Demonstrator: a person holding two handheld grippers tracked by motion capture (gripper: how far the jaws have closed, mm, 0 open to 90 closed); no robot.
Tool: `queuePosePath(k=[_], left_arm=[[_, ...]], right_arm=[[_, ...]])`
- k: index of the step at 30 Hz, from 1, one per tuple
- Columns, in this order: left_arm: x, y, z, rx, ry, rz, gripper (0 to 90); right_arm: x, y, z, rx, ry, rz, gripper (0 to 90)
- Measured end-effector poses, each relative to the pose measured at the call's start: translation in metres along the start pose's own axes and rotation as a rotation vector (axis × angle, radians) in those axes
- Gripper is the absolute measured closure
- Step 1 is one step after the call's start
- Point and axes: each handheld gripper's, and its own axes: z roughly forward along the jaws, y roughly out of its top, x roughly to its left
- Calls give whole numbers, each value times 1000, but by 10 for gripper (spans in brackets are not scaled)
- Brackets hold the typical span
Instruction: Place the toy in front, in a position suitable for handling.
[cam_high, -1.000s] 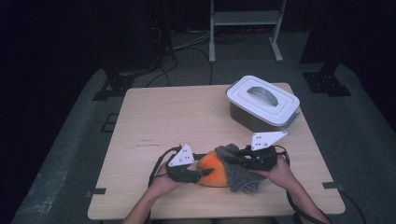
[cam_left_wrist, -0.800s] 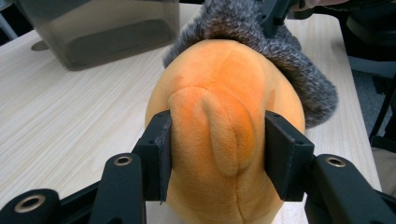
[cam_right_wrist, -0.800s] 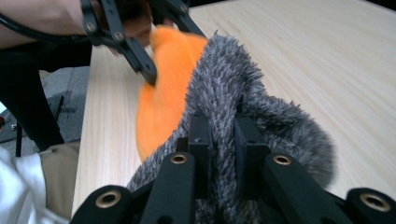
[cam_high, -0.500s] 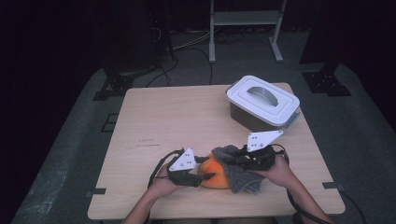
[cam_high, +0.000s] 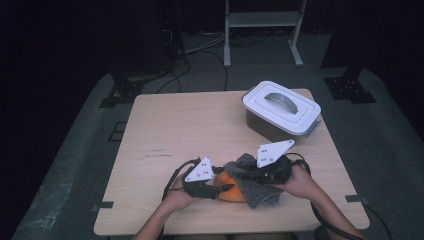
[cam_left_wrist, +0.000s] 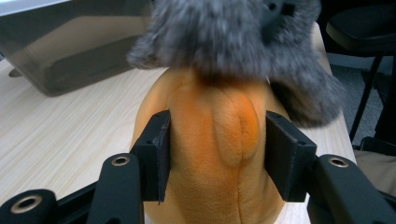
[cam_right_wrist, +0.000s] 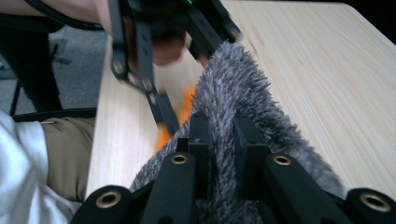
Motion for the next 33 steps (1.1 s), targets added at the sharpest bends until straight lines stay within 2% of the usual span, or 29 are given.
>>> queuePosePath(k=[3, 6, 12, 14, 15, 17, 19, 21, 23, 24, 27, 29, 33], left_arm=[[1, -2, -2, 10, 7, 5, 467], [3, -6, -5, 18, 6, 0, 473], [11, -14, -12, 21, -10, -38, 469], [13, -13, -12, 31, -19, -45, 429], [14, -11, -12, 36, -21, -52, 379], [16, -8, -13, 31, -33, -89, 267], [16, -6, -12, 23, -48, -110, 218], [15, -6, -9, 39, -56, -117, 185], [14, -7, -7, 61, -58, -99, 203], [12, -8, -8, 62, -38, -79, 263], [11, -8, -11, 60, -6, -55, 402], [10, -9, -11, 53, 5, -48, 445], [11, -9, -11, 58, -4, -46, 454]], right_arm=[[1, 5, 9, 26, 12, -20, 789], [-7, -4, 7, 19, 9, 13, 789], [-20, -41, -4, -28, -24, 162, 787], [-19, -48, -3, -50, -12, 187, 787], [-18, -49, -1, -58, -8, 189, 788], [-15, -49, 3, -68, -5, 182, 789], [-12, -47, 7, -75, 8, 170, 790], [-8, -42, 11, -78, 19, 152, 790], [-4, -35, 14, -74, 32, 127, 789], [-3, -32, 15, -75, 32, 115, 788], [-4, -26, 13, -85, 20, 111, 789], [-7, -28, 12, -94, 23, 123, 789], [-12, -41, 10, -121, 38, 174, 790]])
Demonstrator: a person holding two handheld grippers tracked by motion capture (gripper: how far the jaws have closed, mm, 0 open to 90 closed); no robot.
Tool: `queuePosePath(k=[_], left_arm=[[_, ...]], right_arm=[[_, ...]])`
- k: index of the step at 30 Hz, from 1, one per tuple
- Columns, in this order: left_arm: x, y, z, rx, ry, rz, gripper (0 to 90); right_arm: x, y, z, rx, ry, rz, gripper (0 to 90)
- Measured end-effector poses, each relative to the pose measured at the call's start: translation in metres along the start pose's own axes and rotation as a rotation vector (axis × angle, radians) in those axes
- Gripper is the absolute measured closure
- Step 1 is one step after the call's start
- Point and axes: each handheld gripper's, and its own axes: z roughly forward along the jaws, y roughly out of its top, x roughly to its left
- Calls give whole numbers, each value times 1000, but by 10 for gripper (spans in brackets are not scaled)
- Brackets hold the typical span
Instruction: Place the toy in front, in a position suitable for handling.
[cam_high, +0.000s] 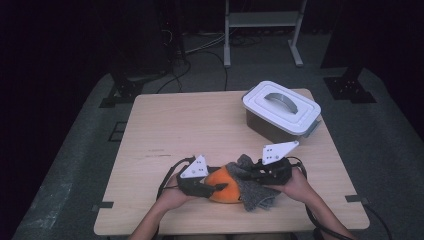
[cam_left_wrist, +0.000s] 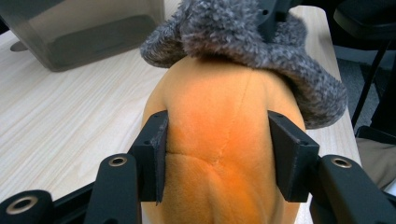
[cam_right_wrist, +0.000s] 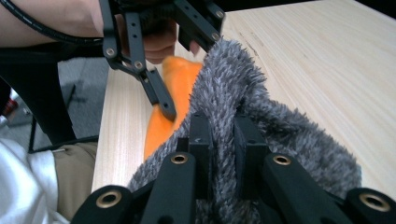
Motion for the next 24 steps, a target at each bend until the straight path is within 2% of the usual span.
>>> queuePosePath(k=[4, 10, 12, 14, 16, 18, 20, 21, 23, 24], left_arm=[[1, -2, -1, 3, -11, -2, 452], [0, -2, -1, 5, -30, 15, 444], [0, -3, -1, 2, -31, 10, 443], [-1, -3, -2, -3, -40, 10, 438], [-1, -2, -2, 1, -48, 8, 411], [1, -1, -3, 6, -59, -17, 333], [4, -1, -4, 2, -74, -63, 234], [5, -1, -4, -2, -75, -75, 220], [4, 0, -2, 10, -75, -67, 230], [4, 0, -2, 13, -68, -57, 269]], right_arm=[[-7, -21, -7, -22, 0, 69, 791], [-10, -34, -17, 23, -34, 99, 790], [-9, -30, -17, 16, -34, 93, 790], [-9, -23, -17, -14, -33, 82, 789], [-7, -15, -12, -37, -12, 74, 789], [-3, -12, -3, -12, -12, 43, 790], [-1, -13, 0, -10, -6, 35, 790], [0, -13, 1, -12, 2, 36, 790], [3, -11, 0, -15, 5, 30, 789], [4, -10, -1, -21, 3, 23, 787]])
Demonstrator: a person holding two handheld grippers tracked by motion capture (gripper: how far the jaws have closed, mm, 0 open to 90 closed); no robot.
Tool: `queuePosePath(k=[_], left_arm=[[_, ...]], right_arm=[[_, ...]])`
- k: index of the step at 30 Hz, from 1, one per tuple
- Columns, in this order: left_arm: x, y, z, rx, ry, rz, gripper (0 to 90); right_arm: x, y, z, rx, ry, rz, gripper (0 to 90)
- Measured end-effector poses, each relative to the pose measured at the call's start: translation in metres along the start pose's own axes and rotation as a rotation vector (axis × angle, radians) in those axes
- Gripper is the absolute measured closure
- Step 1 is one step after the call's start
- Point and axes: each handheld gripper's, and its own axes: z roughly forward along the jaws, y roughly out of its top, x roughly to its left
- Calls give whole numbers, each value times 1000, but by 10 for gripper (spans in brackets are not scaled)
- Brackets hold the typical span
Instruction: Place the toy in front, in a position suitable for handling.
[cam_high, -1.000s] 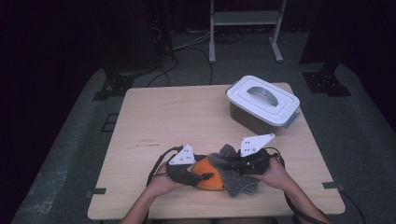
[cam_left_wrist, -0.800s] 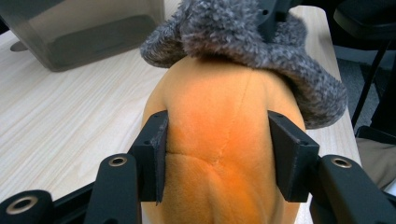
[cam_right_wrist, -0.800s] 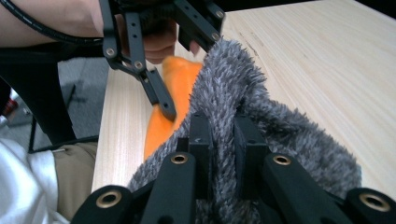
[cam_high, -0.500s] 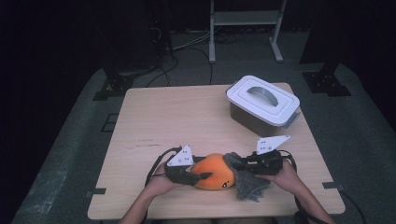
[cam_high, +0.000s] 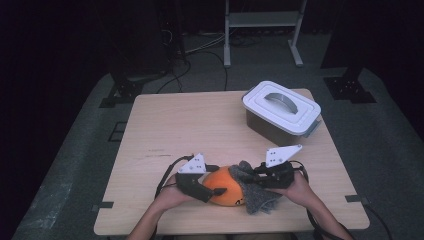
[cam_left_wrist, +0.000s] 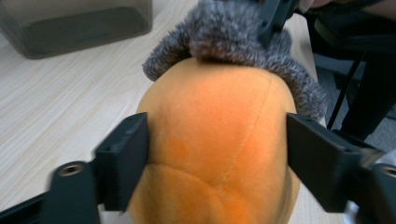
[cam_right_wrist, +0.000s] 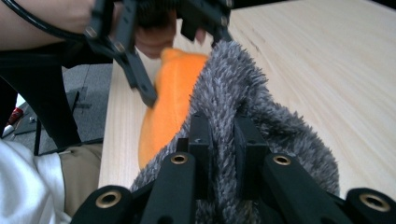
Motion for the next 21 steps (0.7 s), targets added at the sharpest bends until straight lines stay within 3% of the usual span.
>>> queuePosePath(k=[4, 8, 11, 13, 15, 19, 21], left_arm=[[-4, 2, 0, -14, 58, 53, 442], [-6, 5, -1, -54, 129, 81, 492], [-3, 4, -4, -68, 189, 85, 494], [1, 0, -4, -77, 183, 69, 492], [1, -2, -4, -82, 155, 69, 489], [-5, -1, -2, -67, 99, 117, 464], [-5, 0, -4, -51, 91, 105, 436]], right_arm=[[0, 3, -2, -7, -10, -4, 788], [-5, -3, -9, -10, -35, 20, 788], [-10, -16, -10, 33, -55, 48, 789], [-14, -25, -9, 59, -53, 77, 788], [-18, -25, -11, 27, -33, 103, 788], [-17, -4, -12, -34, -27, 70, 788], [-18, 5, -7, -39, -23, 55, 789]])
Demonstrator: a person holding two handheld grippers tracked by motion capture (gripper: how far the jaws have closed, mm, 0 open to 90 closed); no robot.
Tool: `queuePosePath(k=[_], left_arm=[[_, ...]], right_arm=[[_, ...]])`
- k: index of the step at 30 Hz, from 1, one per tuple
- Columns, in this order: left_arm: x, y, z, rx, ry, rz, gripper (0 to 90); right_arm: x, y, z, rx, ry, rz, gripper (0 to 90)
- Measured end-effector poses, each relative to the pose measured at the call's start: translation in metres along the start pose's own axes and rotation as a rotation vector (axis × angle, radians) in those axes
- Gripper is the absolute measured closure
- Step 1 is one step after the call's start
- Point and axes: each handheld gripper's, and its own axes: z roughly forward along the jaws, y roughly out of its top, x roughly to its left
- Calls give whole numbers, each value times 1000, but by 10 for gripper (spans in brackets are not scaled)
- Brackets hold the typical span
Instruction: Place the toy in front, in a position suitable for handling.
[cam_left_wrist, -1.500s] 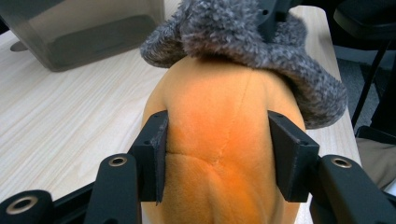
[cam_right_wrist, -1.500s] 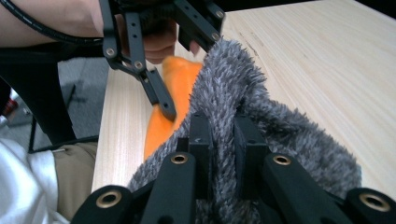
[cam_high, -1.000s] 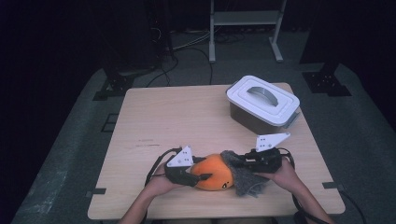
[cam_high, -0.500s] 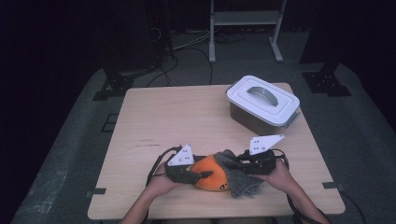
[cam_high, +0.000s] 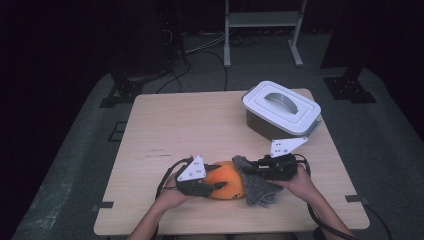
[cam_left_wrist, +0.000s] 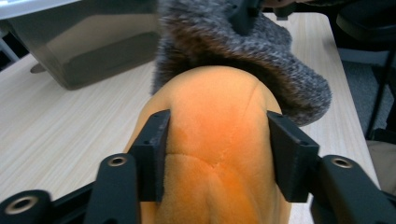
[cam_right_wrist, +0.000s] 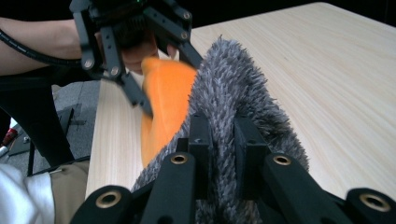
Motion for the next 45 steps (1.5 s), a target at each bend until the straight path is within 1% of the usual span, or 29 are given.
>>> queuePosePath(k=[1, 2, 3, 4, 5, 6, 7, 8, 9, 11, 12, 14, 15, 18, 20, 22, 24, 26, 27, 28, 29, 31, 32, 34, 35, 37, 40, 42, 45], left_arm=[[2, 0, -1, 9, 0, -18, 399], [4, 1, -2, 26, -3, -46, 347], [7, 3, -3, 44, -16, -85, 278], [8, 4, -3, 58, -25, -127, 201], [9, 5, -3, 69, -24, -142, 160], [9, 5, -2, 86, -27, -137, 157], [9, 5, -2, 109, -29, -130, 160], [9, 4, -2, 107, -29, -121, 195], [8, 3, -3, 108, -25, -103, 262], [6, 3, -5, 102, -7, -71, 390], [5, 3, -5, 102, 1, -59, 429], [3, 3, -4, 88, 18, -44, 474], [3, 3, -4, 81, 27, -41, 486], [4, 3, -3, 50, 40, -54, 506], [4, 5, -2, 26, 50, -48, 516], [3, 8, 0, -1, 75, -39, 523], [2, 10, 5, -29, 103, -26, 523], [2, 10, 10, -39, 110, -33, 523], [3, 8, 13, -34, 102, -40, 520], [4, 7, 15, -15, 88, -38, 508], [4, 5, 15, -19, 85, -52, 492], [8, 5, 12, 8, 55, -83, 406], [8, 5, 11, 9, 49, -94, 355], [9, 4, 7, 11, 25, -123, 265], [9, 3, 4, 15, 20, -123, 262], [12, 1, 0, 22, 7, -150, 268], [13, -2, 0, 39, -5, -169, 331], [13, -2, 0, 48, -11, -159, 335], [13, -5, 0, 51, -22, -143, 363]], right_arm=[[0, 2, 5, 9, 4, -9, 789], [1, 2, 11, 36, 4, -14, 788], [3, 0, 18, 60, 6, -20, 789], [5, -1, 24, 64, 27, -15, 790], [7, -2, 28, 58, 50, -11, 790], [10, -1, 31, 56, 58, -17, 790], [14, 2, 33, 58, 54, -32, 789], [16, 4, 33, 64, 49, -43, 789], [16, 5, 33, 69, 45, -52, 790], [14, 4, 31, 66, 40, -46, 790], [12, 2, 29, 64, 40, -36, 790], [9, -4, 24, 65, 34, -25, 790], [8, -8, 22, 67, 28, -17, 790], [2, -21, 13, 82, 0, 20, 790], [0, -24, 7, 82, -10, 33, 790], [1, -18, 2, 69, -24, 19, 791], [2, -9, -2, 36, -28, 7, 791], [2, 1, -2, 17, -35, -11, 791], [1, 4, -1, 15, -36, -17, 791], [1, 6, 2, 26, -38, -20, 791], [0, 6, 6, 43, -41, -26, 791], [-2, 1, 14, 42, -27, -11, 792], [-2, -2, 16, 38, -17, -1, 793], [0, -4, 20, 41, -11, -3, 793], [2, -5, 20, 47, -11, -11, 793], [5, -6, 19, 52, -12, -16, 793], [5, -10, 17, 54, -9, -8, 793], [4, -14, 14, 60, -10, -4, 793], [1, -24, 8, 75, -20, 21, 792]])
